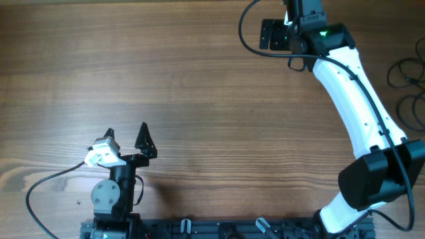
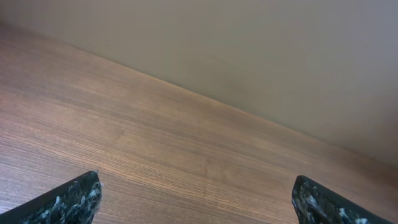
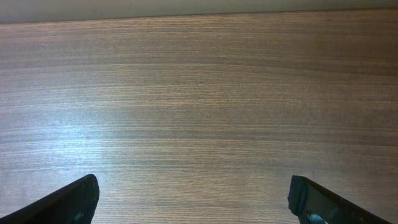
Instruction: Untangle cables
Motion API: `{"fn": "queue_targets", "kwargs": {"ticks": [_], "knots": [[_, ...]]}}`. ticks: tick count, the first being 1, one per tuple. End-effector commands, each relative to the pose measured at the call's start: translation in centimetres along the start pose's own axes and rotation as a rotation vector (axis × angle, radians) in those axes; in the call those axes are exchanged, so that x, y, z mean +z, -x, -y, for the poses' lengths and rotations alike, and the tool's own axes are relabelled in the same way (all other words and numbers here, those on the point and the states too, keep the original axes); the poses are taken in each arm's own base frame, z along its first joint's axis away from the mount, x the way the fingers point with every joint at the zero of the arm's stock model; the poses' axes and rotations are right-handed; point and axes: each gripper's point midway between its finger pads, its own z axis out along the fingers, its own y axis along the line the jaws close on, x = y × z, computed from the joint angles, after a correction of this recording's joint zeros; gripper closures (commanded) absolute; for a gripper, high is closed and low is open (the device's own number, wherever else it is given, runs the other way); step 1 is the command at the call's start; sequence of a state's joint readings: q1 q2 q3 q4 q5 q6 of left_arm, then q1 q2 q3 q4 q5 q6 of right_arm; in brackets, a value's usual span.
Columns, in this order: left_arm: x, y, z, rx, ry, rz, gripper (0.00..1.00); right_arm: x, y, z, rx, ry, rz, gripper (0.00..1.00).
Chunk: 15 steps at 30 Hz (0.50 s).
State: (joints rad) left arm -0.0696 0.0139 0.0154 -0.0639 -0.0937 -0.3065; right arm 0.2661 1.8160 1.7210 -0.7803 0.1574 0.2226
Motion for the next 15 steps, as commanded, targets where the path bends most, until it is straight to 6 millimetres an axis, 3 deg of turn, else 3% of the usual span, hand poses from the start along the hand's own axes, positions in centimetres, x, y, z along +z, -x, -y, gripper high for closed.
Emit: {"fn": "queue_targets", "kwargs": {"ticks": [1, 15], "knots": [[0.0, -0.05, -0.47, 0.007, 0.02, 0.009, 0.0, 0.64, -0.42, -0.29, 0.01, 0.001, -0.015, 0.0], [0.01, -0.22, -0.3, 0.126, 0.009, 0.0, 0.0, 0.64, -0.42, -0.29, 0.01, 0.002, -0.015, 0.0]]}}
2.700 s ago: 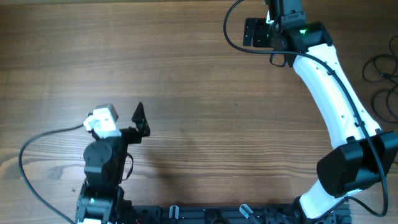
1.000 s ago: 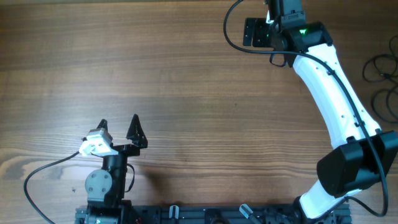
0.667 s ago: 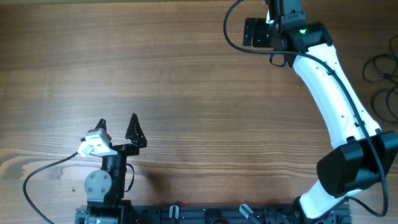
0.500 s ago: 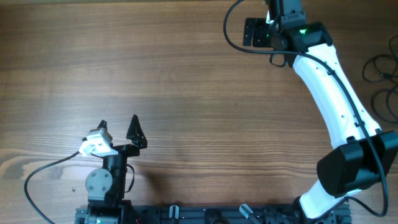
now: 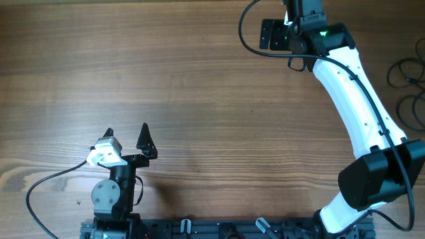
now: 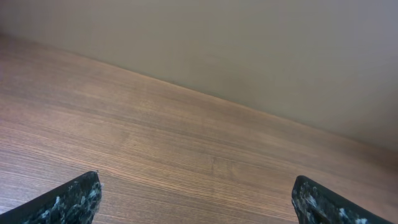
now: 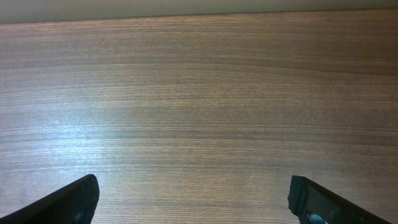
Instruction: Untangle cables
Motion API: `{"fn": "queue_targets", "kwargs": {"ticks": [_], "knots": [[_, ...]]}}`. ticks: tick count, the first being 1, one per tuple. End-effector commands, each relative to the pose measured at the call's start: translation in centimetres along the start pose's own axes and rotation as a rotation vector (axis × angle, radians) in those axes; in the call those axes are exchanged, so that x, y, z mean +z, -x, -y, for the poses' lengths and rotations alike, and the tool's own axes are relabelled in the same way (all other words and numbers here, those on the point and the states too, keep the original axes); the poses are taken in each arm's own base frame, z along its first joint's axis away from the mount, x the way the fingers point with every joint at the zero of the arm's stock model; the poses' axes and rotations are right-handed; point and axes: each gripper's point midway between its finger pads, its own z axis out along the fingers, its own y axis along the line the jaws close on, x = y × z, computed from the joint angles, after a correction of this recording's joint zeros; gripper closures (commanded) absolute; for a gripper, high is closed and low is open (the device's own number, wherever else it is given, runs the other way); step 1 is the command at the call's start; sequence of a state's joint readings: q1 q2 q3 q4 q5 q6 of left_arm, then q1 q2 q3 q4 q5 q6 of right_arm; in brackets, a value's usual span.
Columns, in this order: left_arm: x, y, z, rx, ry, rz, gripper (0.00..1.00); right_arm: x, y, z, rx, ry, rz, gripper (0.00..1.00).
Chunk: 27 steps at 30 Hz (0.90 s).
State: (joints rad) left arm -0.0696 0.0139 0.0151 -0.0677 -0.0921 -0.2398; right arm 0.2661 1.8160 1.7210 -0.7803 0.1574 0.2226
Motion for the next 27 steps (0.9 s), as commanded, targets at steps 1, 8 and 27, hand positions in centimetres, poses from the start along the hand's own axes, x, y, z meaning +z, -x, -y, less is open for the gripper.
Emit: {"fn": "queue_targets", "kwargs": {"ticks": [1, 8, 27], "knots": [[0.0, -0.11, -0.27, 0.087, 0.009, 0.004, 0.0, 0.64, -0.42, -0.29, 0.01, 0.002, -0.015, 0.0], [0.01, -0.17, -0.15, 0.134, 0.002, 0.002, 0.0, 0.64, -0.42, -0.29, 0.01, 0.001, -0.015, 0.0], [0.02, -0.35, -0.07, 0.165, -0.02, -0.009, 0.0, 0.64, -0.42, -0.29, 0.01, 0.002, -0.015, 0.0]]}}
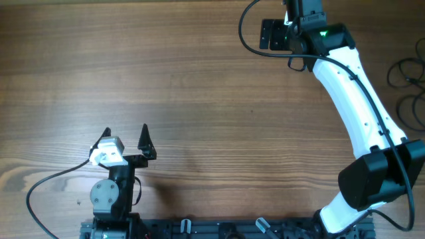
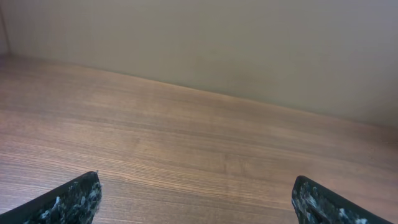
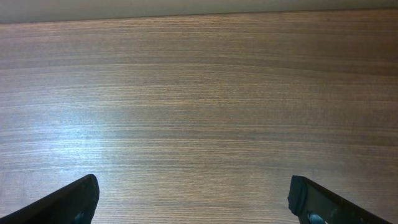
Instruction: Untangle cables
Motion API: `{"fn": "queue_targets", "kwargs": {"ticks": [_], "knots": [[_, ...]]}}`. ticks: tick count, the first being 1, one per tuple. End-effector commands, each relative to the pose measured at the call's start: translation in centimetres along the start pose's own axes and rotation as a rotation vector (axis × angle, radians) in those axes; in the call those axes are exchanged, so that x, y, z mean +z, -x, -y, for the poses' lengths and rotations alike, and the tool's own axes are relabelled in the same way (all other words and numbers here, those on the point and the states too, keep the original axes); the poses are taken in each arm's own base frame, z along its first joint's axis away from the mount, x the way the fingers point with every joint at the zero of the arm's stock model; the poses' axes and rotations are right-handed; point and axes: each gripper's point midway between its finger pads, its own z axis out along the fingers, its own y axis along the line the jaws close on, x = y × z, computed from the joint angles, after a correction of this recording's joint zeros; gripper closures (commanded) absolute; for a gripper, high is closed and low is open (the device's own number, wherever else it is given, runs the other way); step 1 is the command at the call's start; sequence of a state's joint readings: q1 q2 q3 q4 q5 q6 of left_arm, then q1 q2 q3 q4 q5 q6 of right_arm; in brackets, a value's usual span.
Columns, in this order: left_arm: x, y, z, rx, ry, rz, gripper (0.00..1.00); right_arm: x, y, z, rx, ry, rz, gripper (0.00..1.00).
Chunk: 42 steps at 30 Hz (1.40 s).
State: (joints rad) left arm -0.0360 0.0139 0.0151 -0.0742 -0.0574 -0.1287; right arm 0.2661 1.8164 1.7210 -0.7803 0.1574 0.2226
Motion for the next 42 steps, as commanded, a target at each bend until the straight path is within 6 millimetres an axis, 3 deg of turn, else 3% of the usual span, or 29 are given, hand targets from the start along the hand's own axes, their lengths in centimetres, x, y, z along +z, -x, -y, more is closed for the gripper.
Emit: {"fn": "queue_targets", "kwargs": {"ticks": [1, 7, 42], "knots": [[0.0, -0.24, 0.2, 0.088, -0.018, -0.001, 0.0, 0.62, -0.41, -0.29, 0.01, 0.002, -0.015, 0.0], [0.01, -0.14, -0.09, 0.177, -0.001, 0.003, 0.0, 0.62, -0.41, -0.29, 0.01, 0.002, -0.015, 0.0], [0.02, -0.09, -0.29, 0.176, 0.008, 0.004, 0.0, 0.62, -0.4, -0.29, 0.01, 0.002, -0.014, 0.0]]}}
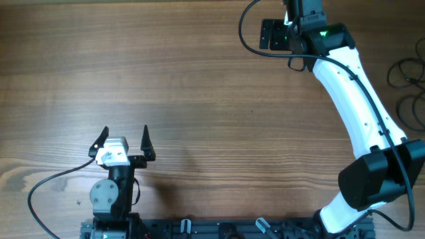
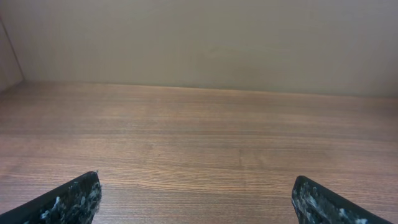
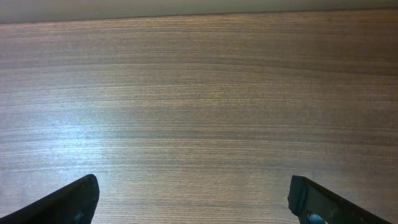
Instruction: Untangle cables
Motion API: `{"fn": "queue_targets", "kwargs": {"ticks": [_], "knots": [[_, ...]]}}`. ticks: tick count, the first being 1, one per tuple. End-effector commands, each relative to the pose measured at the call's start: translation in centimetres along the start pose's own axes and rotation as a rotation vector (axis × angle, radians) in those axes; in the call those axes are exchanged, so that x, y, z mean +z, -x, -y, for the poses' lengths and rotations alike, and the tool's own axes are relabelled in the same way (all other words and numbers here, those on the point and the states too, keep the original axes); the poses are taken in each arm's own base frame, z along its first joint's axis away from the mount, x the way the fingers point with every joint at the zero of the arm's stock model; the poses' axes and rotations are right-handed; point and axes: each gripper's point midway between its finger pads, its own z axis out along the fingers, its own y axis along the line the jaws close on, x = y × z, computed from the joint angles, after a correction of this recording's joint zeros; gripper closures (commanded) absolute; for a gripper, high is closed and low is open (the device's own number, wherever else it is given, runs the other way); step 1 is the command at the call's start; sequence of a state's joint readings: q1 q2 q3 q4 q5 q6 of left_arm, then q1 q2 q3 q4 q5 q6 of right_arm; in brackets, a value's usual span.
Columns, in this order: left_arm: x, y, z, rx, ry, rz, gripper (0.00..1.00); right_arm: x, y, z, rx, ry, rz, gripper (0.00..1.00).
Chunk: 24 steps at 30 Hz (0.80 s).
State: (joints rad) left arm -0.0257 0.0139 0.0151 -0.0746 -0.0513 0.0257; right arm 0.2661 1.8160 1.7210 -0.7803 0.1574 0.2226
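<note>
Black cables point(image 1: 406, 72) lie in loose loops at the table's right edge, with more loops point(image 1: 414, 110) just below them; neither wrist view shows them. My left gripper point(image 1: 122, 137) stands open near the front left, pointing straight away; its fingertips point(image 2: 69, 200) frame bare wood and hold nothing. My right arm point(image 1: 352, 86) reaches to the far edge, its fingers beyond the top of the overhead view. In its wrist view, the right gripper point(image 3: 194, 202) is open over bare wood, left of the cables.
The wooden table point(image 1: 199, 99) fills the overhead view. A beige wall point(image 2: 199, 37) rises behind the far edge. The left arm's own lead point(image 1: 46, 180) curls at the front left, and the arms' mounting rail point(image 1: 219, 229) runs along the front edge.
My left gripper has turned a little and now points squarely at the far wall, so the table edge looks level in its view. The right arm and cables have not moved.
My left gripper stood open and skewed, the far table edge slanting in its view. At each later moment it was turned straighter, and now it faces the wall squarely. The right gripper stayed open over the same wood throughout.
</note>
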Motion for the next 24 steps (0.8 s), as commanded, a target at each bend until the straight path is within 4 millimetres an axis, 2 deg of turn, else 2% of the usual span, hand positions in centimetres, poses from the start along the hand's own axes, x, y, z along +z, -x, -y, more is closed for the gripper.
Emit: {"fn": "queue_targets", "kwargs": {"ticks": [1, 7, 16, 20, 24], "knots": [[0.0, -0.1, -0.1, 0.022, 0.004, 0.004, 0.0, 0.6, -0.4, -0.3, 0.01, 0.001, -0.012, 0.0], [0.0, -0.1, -0.1, 0.022, 0.004, 0.004, 0.0, 0.8, 0.3, -0.3, 0.014, 0.002, 0.014, 0.0], [0.0, -0.1, -0.1, 0.022, 0.004, 0.004, 0.0, 0.2, -0.2, 0.1, -0.07, -0.01, -0.006, 0.0], [0.0, -0.1, -0.1, 0.022, 0.004, 0.004, 0.0, -0.6, 1.1, 0.8, -0.042, -0.044, 0.067, 0.0], [0.0, -0.1, -0.1, 0.022, 0.004, 0.004, 0.0, -1.4, 0.7, 2.4, 0.075, -0.103, 0.114, 0.0]]}}
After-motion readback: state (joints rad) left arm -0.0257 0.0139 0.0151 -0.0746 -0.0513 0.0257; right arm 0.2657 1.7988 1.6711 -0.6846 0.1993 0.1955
